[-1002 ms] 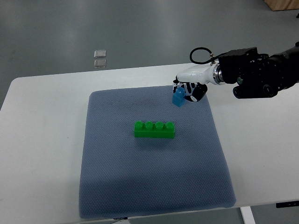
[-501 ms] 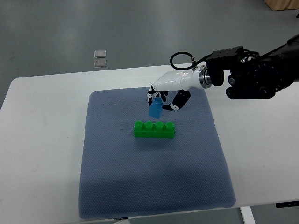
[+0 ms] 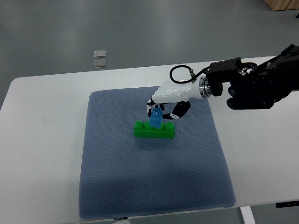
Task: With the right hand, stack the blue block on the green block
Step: 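Lower the blue block onto the middle studs of the green block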
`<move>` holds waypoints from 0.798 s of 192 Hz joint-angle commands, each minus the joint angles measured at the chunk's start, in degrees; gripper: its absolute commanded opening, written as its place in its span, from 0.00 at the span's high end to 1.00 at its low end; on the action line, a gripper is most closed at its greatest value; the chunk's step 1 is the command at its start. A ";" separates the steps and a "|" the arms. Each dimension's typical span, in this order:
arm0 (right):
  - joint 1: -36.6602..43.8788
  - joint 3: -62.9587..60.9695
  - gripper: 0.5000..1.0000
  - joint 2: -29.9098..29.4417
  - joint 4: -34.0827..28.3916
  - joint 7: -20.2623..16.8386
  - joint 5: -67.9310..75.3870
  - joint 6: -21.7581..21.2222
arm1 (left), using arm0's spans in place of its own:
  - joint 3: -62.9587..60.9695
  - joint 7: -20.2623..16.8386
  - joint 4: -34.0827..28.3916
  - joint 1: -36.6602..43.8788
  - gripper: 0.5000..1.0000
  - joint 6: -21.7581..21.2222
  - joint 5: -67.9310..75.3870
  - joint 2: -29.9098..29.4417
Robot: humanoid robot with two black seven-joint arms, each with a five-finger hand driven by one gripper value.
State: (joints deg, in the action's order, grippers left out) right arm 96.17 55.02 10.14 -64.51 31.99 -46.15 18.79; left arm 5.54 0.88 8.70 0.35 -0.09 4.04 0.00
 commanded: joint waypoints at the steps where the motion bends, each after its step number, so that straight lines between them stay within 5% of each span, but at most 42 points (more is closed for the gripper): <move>1: -0.55 0.00 1.00 0.14 0.79 -0.09 -0.43 0.10 | 0.00 0.00 0.00 0.00 0.00 0.00 0.00 0.00; 153: -2.57 -0.44 1.00 -0.47 2.29 -0.62 -1.66 1.24 | 0.00 0.00 0.00 0.00 0.00 0.00 0.00 0.00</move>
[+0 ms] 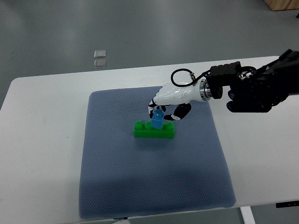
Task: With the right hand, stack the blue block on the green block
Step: 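Lower the blue block onto the middle studs of the green block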
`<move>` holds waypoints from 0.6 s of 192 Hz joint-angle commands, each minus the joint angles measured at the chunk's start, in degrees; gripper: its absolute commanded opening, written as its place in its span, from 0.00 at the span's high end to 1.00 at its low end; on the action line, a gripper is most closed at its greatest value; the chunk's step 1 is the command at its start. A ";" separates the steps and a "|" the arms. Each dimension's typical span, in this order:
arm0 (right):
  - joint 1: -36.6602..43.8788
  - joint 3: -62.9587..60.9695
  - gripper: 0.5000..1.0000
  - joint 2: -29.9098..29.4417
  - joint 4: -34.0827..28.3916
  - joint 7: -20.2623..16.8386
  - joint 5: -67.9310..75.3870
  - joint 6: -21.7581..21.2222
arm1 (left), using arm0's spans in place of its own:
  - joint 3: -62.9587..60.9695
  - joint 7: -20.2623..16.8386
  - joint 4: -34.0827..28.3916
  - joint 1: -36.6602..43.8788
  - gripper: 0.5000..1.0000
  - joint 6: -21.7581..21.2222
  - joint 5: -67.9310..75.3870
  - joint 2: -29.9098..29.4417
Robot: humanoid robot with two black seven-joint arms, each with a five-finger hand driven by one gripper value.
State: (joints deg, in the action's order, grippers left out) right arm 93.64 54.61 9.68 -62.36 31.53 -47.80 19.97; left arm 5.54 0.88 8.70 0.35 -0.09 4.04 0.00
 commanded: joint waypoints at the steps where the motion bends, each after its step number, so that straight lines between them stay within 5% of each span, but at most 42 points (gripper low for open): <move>1: -0.04 -0.03 1.00 -0.01 0.13 -0.15 -0.01 0.07 | 0.00 0.00 0.00 0.00 0.00 0.00 0.00 0.00; 115: -1.01 0.06 1.00 -1.15 0.66 -0.42 -2.12 0.68 | 0.00 0.00 0.00 0.00 0.00 0.00 0.00 0.00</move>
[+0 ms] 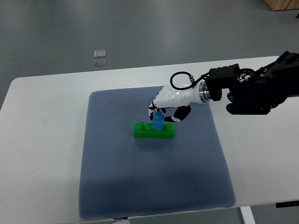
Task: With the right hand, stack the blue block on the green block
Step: 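Lower the blue block onto the middle studs of the green block, then press the blue block down and open the right hand fingers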
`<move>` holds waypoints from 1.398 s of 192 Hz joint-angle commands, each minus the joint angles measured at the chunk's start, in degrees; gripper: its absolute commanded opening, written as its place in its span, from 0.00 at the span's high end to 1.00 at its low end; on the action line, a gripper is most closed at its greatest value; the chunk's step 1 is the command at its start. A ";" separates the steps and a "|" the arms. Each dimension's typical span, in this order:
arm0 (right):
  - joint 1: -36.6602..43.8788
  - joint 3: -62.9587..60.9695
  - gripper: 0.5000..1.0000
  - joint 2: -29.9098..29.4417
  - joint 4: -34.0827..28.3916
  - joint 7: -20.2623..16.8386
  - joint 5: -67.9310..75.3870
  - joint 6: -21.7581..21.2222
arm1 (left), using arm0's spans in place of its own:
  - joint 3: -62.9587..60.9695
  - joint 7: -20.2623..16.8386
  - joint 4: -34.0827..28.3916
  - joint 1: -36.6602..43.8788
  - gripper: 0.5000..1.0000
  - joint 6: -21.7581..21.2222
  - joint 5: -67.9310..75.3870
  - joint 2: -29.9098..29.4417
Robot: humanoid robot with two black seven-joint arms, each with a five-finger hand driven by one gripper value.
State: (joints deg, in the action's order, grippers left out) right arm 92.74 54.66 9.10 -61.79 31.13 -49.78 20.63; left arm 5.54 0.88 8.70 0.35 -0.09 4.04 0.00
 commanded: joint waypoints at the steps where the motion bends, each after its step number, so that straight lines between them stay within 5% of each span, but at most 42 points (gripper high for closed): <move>1: -0.10 0.01 1.00 -0.66 0.18 -0.01 -0.14 0.02 | 0.00 0.00 0.00 0.00 0.00 0.00 0.00 0.00; 268: -3.97 0.71 1.00 -3.56 4.75 -1.68 -4.18 2.66 | 0.00 0.00 0.00 0.00 0.00 0.00 0.00 0.00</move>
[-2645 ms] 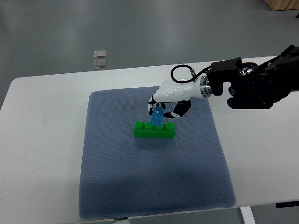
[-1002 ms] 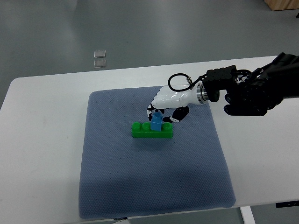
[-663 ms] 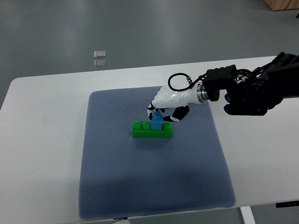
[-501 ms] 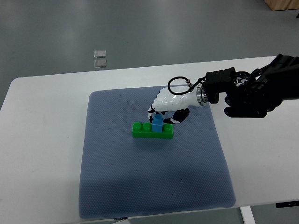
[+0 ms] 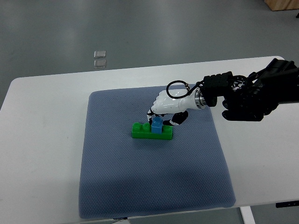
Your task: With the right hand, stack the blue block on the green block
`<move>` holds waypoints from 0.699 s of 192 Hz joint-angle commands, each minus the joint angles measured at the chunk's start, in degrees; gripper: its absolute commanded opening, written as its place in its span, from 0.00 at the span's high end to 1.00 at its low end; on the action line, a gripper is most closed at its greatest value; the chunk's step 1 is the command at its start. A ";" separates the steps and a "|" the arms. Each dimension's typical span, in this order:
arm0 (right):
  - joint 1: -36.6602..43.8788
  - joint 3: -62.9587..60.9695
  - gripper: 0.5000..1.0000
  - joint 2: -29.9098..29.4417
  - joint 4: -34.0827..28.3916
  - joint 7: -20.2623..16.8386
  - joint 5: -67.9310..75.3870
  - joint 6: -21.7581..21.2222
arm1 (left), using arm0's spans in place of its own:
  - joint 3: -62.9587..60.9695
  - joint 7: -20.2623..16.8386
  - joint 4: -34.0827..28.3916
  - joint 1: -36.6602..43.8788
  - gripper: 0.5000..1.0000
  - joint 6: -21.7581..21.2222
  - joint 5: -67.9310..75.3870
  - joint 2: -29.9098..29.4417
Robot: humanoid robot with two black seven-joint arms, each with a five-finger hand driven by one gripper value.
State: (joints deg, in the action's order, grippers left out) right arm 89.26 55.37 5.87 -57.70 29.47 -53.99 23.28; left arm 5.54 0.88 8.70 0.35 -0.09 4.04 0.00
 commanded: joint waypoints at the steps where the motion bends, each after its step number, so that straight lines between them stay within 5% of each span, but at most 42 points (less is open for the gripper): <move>1: -0.49 0.00 1.00 -0.33 0.65 -0.02 0.03 0.01 | 0.00 0.00 0.00 0.00 0.00 0.00 0.00 0.00; 28: 0.04 -0.08 1.00 -0.16 0.65 0.06 0.20 0.01 | 0.00 0.00 0.09 0.00 0.00 0.00 0.00 0.00; 134: 2.33 0.00 0.57 0.63 -0.14 0.06 0.20 -0.95 | 0.00 0.00 0.00 0.00 0.00 0.00 0.00 0.00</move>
State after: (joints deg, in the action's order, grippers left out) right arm 91.27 55.36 6.46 -57.83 29.61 -53.79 22.33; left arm 5.54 0.88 8.70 0.35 -0.09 4.04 0.00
